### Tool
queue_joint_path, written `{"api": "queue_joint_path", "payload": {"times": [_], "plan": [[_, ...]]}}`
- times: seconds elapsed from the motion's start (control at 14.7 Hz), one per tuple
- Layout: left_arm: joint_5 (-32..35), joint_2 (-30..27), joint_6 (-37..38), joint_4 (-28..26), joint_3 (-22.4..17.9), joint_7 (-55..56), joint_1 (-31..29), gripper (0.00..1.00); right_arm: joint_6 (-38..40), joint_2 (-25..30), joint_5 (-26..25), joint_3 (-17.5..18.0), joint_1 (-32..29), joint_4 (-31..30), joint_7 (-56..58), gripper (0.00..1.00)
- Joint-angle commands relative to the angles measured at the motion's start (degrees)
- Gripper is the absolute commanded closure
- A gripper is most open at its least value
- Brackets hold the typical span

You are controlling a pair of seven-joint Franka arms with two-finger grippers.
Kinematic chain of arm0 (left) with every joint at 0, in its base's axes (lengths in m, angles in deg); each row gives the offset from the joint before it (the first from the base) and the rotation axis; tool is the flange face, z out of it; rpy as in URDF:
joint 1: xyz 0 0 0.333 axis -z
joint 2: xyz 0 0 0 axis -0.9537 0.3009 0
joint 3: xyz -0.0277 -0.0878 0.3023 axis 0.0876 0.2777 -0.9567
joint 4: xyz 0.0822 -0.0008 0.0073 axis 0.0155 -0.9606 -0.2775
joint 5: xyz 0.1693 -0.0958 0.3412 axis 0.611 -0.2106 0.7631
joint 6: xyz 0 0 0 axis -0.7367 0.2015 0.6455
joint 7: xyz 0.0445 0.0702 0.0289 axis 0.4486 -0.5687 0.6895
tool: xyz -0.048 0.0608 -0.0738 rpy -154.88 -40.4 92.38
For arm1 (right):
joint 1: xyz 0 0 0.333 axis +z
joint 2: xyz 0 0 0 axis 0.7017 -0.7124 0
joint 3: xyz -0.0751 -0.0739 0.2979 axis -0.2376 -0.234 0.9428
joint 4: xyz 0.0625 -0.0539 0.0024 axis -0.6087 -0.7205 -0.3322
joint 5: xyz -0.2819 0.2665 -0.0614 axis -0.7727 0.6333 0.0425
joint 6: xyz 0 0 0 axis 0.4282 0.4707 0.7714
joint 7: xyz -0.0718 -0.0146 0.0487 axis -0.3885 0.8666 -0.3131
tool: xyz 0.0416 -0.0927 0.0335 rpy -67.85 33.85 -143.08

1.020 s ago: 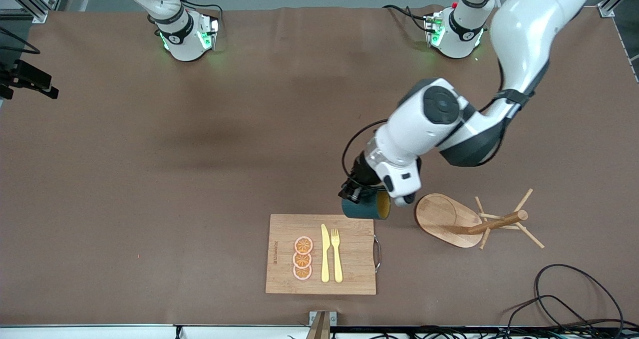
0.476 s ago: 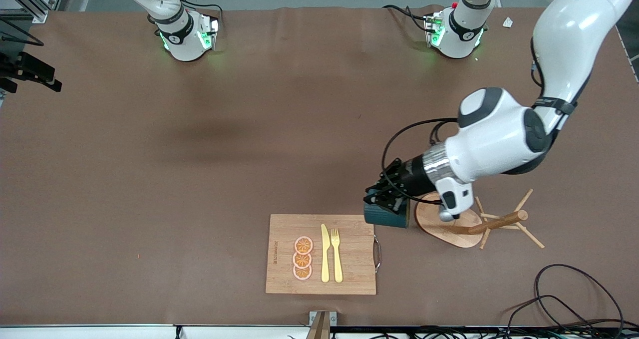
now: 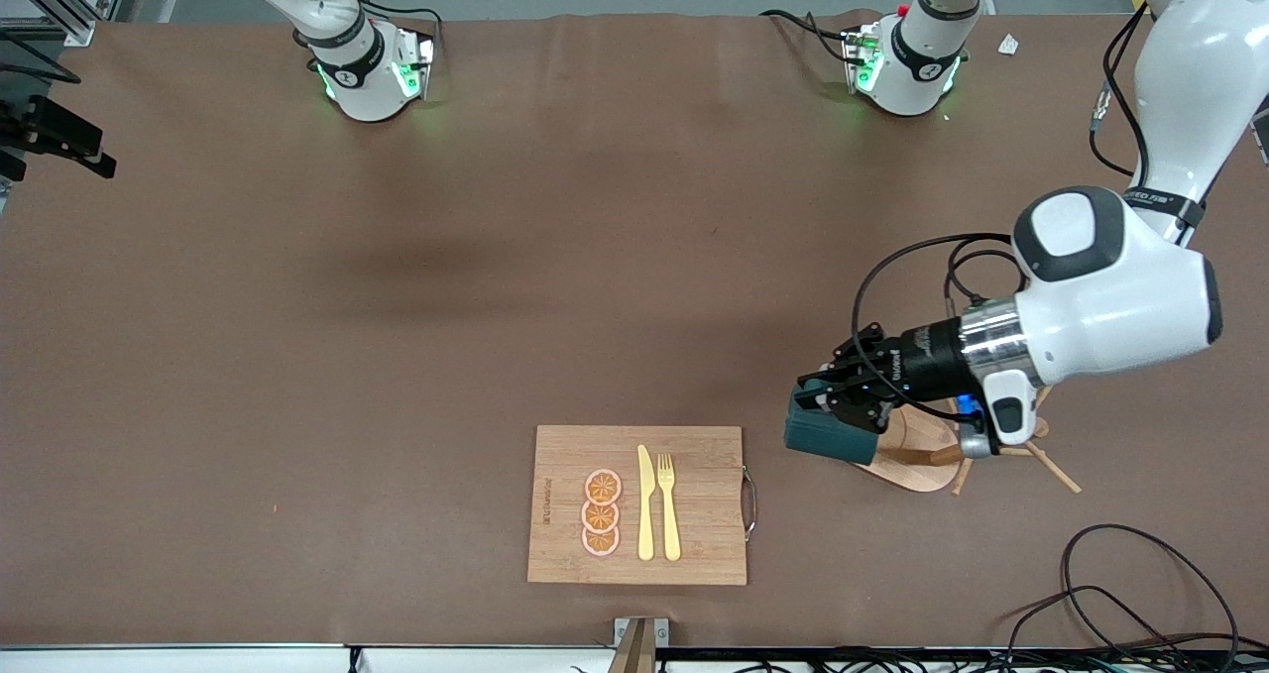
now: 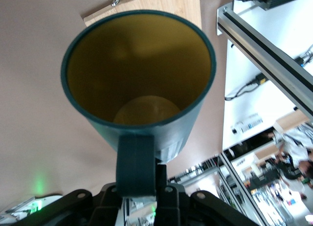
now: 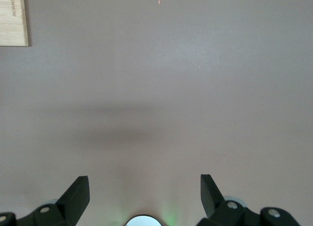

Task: Pass cup and hang on rack
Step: 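Carry the teal mug with the left gripper toward the wooden rack, then hang the mug handle on a rack peg with the left gripper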

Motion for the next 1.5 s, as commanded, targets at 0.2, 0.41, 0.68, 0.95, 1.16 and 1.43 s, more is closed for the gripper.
{"api": "queue_joint_path", "payload": {"times": [0.2,0.41,0.68,0.95,1.16,1.43], "plan": [[-9.1,0.0,3.0,-3.4,1.3,-13.3,-7.2,1.0,1.1,1.0,-0.5,0.3,-0.4,0.7,0.7,0.0],[-11.0,0.8,6.1,-3.4,1.0,-18.0,-10.0,1.0,1.1,1.0,-0.5,0.3,-0.4,0.8,0.8,0.0],[-12.1,2.3,8.3,-3.5,1.0,-22.3,-11.9,0.99,1.2,1.0,-0.5,0.3,-0.4,0.8,1.1,0.0],[-13.7,2.3,8.5,-5.2,0.9,-26.1,-13.6,1.0,3.1,1.0,-0.5,0.2,-0.4,0.8,1.6,0.0],[-13.7,2.4,10.2,-5.7,0.8,-28.9,-16.1,1.0,3.2,1.0,0.1,0.1,-0.5,0.8,0.5,0.0],[-13.7,2.4,13.2,-5.7,0.0,-32.8,-18.5,1.0,3.9,1.0,0.2,0.0,-0.5,1.1,-0.5,0.0]]}}
